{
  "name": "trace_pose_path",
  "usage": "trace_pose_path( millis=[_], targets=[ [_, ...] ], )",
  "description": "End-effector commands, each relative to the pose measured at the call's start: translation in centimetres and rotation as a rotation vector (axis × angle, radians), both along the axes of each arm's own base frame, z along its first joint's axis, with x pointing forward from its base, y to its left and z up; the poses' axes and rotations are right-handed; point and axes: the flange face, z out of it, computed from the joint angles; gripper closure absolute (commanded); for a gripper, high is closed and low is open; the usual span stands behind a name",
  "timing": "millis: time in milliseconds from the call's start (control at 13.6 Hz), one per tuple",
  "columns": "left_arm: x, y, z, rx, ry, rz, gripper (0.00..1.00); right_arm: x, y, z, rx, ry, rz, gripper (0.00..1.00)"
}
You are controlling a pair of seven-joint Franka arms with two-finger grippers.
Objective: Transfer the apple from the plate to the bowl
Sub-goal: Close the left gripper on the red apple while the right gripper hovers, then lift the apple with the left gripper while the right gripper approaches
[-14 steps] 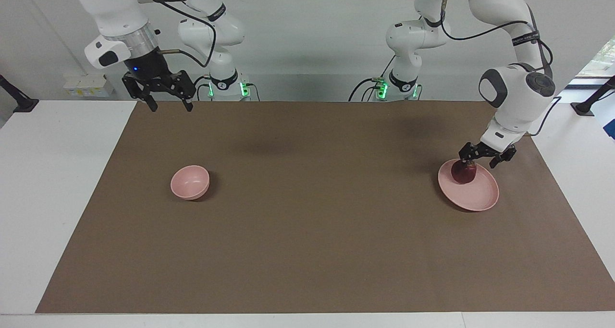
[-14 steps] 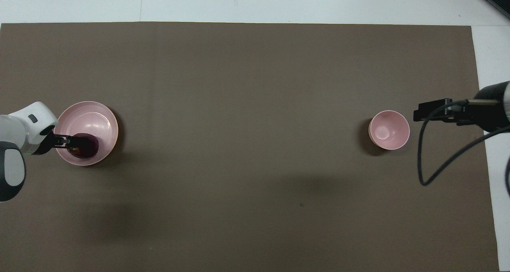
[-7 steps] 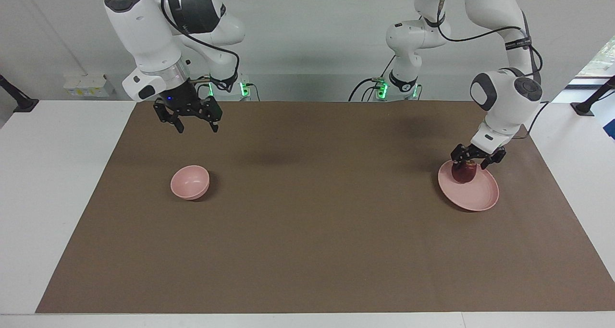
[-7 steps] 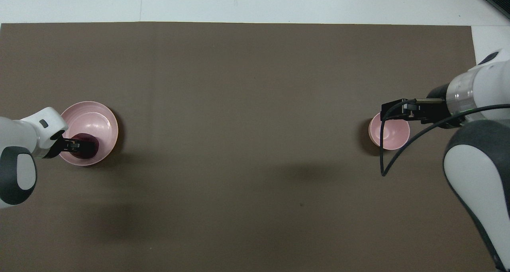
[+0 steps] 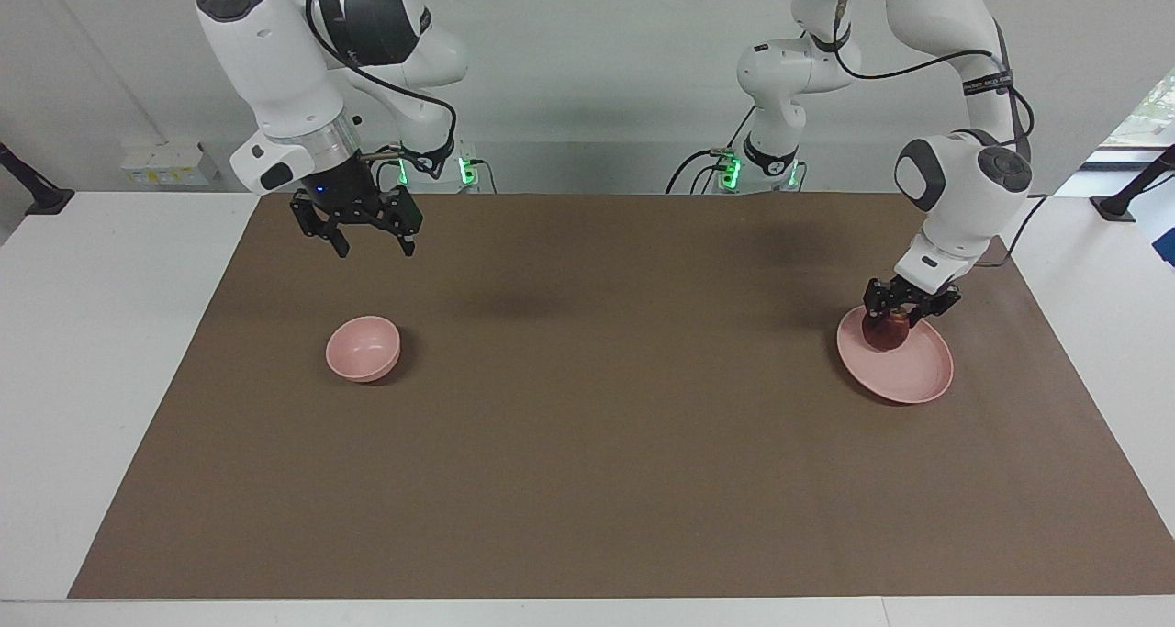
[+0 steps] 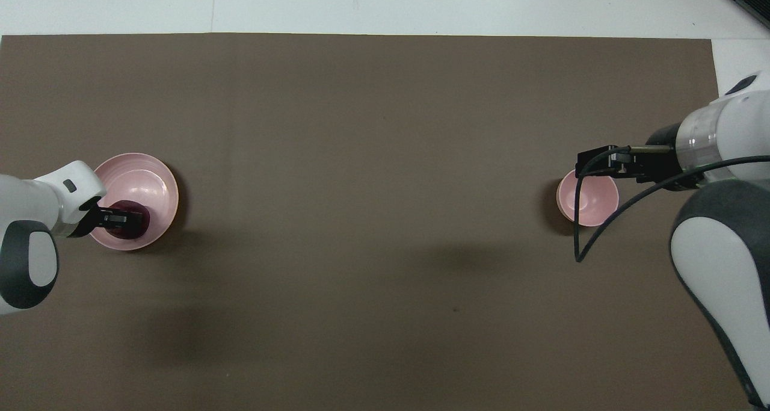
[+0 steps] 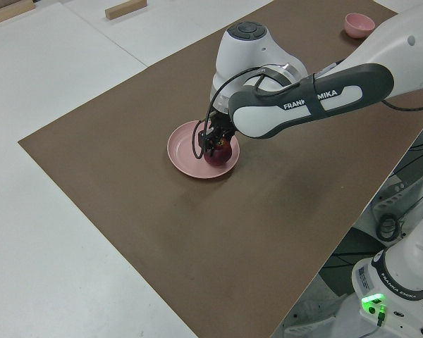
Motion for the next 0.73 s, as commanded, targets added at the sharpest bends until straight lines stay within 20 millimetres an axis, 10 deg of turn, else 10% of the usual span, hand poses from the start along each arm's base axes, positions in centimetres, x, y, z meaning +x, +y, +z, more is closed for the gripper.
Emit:
trace_pose_path(
  millis=[0,293,660],
  targets=[
    [1.1,-0.2,3.8,-0.009,-0.016,-0.028,1.00,0.1,0.0,-0.4,0.016,-0.009,-0.018,0.00],
    [2.3,-4.2,12.9,-0.246,0.049,0.002,1.00,0.1,0.4,-0.4,0.055,-0.008,-0.028,0.00],
    [1.9,-14.5,14.6,-0.567,0.098,0.044,1.00,0.1,1.5,0.0,0.186,0.026,-0.177,0.00]
  ],
)
